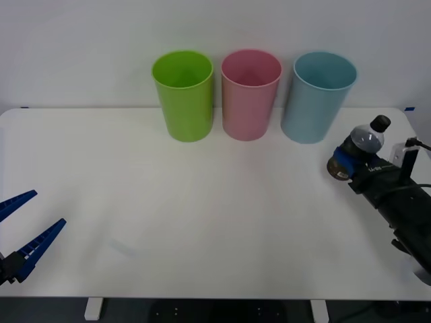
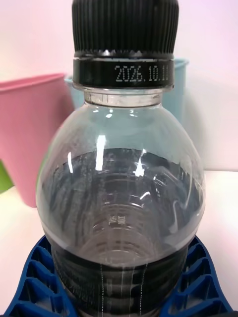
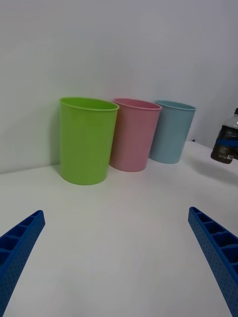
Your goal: Grasp the object on the table and drop it into the matching bin: aluminum can to the light blue bin, PET bottle to the pink bin.
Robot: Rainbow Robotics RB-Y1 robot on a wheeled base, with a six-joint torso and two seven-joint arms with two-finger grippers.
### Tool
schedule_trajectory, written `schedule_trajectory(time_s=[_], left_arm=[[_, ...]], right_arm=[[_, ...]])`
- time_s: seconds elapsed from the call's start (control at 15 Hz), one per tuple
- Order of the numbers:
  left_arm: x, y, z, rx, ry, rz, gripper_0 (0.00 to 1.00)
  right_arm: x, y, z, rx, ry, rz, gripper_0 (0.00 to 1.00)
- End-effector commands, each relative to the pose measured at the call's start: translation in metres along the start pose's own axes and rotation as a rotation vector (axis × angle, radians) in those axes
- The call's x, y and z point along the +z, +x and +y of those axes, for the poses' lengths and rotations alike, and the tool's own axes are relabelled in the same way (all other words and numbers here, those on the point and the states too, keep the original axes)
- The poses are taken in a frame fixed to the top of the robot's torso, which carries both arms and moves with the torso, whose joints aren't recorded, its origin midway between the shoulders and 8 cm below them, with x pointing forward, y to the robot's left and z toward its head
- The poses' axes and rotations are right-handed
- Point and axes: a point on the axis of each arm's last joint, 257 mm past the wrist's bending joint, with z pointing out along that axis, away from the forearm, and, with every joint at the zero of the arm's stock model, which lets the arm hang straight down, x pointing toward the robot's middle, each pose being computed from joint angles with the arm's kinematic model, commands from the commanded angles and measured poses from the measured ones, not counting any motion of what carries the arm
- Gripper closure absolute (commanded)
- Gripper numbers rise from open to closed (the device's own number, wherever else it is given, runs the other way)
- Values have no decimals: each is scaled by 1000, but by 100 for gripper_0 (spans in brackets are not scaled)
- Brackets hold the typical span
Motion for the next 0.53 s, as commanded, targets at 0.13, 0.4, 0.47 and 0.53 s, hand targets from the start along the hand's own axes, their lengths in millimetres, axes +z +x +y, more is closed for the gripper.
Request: schedule_trajectory(time_s=[0.13, 0.4, 0.47, 0.53], left_arm=[[0, 0, 0, 0, 0, 0, 0], [0, 0, 0, 0, 0, 0, 0], [0, 0, 0, 0, 0, 0, 0], [0, 0, 0, 0, 0, 0, 0]], right_arm=[[-11, -20, 27, 63, -67, -25, 100], [-14, -49, 61, 122, -157, -61, 100], [-13, -56, 68, 122, -172, -68, 100], [-12, -66, 78, 131, -194, -80, 100]])
